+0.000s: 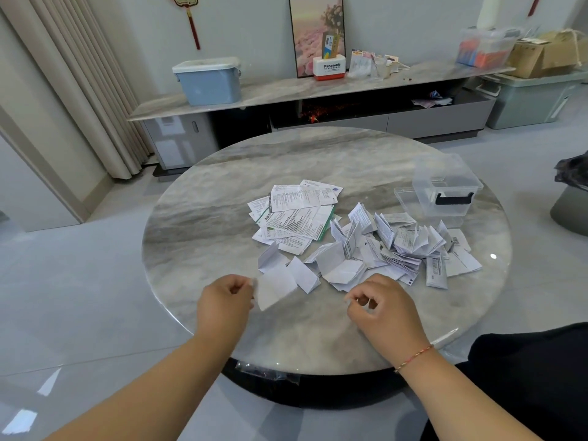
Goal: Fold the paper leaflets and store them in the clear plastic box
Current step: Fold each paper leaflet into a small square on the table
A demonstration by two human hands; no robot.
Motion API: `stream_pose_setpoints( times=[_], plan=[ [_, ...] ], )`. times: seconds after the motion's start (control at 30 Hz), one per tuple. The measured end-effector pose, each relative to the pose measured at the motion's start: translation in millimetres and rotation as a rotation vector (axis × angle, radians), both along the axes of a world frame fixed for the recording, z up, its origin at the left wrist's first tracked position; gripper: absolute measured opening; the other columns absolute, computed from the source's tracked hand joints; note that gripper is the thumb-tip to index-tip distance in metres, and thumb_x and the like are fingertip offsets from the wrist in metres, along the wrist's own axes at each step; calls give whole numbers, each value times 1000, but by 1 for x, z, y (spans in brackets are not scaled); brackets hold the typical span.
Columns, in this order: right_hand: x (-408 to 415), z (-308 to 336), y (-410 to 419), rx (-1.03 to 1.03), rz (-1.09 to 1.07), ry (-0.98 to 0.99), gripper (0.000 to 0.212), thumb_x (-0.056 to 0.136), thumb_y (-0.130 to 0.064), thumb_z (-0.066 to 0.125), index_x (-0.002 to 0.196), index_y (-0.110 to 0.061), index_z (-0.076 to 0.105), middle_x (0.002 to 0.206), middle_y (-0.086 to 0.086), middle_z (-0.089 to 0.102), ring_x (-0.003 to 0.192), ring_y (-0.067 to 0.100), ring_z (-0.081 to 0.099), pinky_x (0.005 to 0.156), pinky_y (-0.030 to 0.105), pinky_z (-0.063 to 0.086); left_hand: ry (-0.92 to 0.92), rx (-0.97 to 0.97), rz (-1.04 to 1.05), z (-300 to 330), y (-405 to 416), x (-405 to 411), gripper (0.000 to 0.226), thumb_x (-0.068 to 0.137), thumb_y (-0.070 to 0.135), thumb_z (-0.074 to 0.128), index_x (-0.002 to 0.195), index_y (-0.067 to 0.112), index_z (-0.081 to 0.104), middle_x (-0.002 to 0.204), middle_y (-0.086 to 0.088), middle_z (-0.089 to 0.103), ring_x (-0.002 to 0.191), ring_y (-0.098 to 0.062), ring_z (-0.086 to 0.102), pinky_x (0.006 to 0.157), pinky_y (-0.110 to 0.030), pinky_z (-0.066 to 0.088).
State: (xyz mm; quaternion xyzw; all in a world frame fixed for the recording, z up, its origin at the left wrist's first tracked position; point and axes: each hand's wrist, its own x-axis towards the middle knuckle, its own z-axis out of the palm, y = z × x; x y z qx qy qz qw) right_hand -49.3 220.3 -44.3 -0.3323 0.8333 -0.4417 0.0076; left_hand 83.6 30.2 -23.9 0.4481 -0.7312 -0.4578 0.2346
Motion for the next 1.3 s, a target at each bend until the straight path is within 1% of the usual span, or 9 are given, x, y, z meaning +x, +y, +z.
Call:
stream_pose_setpoints(
  times=[0.23,0.37,0.47,0.57,0.7,0.83,1.1,1.2,1.3],
  plan=[
    [4,-12,-8,89,86,11,8,65,-25,56,61,-28,63,64,-14,49,77,-2,46,62,7,34,83,549,153,-15,-13,-33,17,89,10,64,78,-3,63,62,-14,66,54,-25,63,68,-37,59],
    [1,-14,-8,79,84,9,10,66,-30,54,61,-27,63,64,-13,51,76,4,48,63,8,36,-337,-39,98,-17,-28,-36,34,86,44,62,90,11,55,79,-3,63,75,-24,59,71,-31,49],
    [-1,-12,-11,54,62,-8,16,67,-34,53,63,-25,66,65,-13,53,75,7,51,63,12,39,-317,-327,61,5,-44,-53,25,88,40,56,99,18,54,91,3,55,83,-19,51,69,-29,37],
    [-1,-13,-18,7,65,-1,21,65,-38,48,64,-27,66,65,-14,53,75,5,51,63,8,38,-334,-517,-141,14,-71,-98,18,86,32,57,95,18,61,93,-1,63,86,-22,58,69,-31,43],
    [-3,-15,-26,-32,83,46,14,67,-30,51,65,-27,65,64,-15,49,70,2,48,65,7,37,-466,-601,-462,9,-91,-156,38,81,32,70,113,16,60,121,-5,57,111,-22,53,89,-34,45],
    [-9,-19,-30,-65,90,72,9,68,-25,54,66,-27,64,64,-14,49,67,2,47,62,10,37,-610,-580,-674,-7,-95,-187,57,78,31,75,128,21,51,131,0,53,116,-22,50,93,-33,43],
    [-12,-22,-31,-47,73,57,10,68,-28,54,65,-28,64,63,-15,49,68,1,47,62,9,36,-784,-852,-865,-4,-99,-203,21,96,24,44,108,17,59,103,-5,63,95,-25,56,76,-33,45],
    [-13,-22,-31,-49,74,68,10,68,-26,54,65,-27,64,63,-16,48,67,1,46,63,9,36,-775,-931,-834,-5,-102,-200,13,94,12,41,88,16,51,84,-3,56,81,-24,54,67,-34,44],
    [-12,-20,-31,-57,68,77,9,69,-26,55,65,-26,64,63,-14,49,66,1,45,63,9,35,-663,-987,-696,7,-97,-188,17,95,15,41,95,15,58,86,-5,59,79,-26,55,60,-30,39]
  ],
)
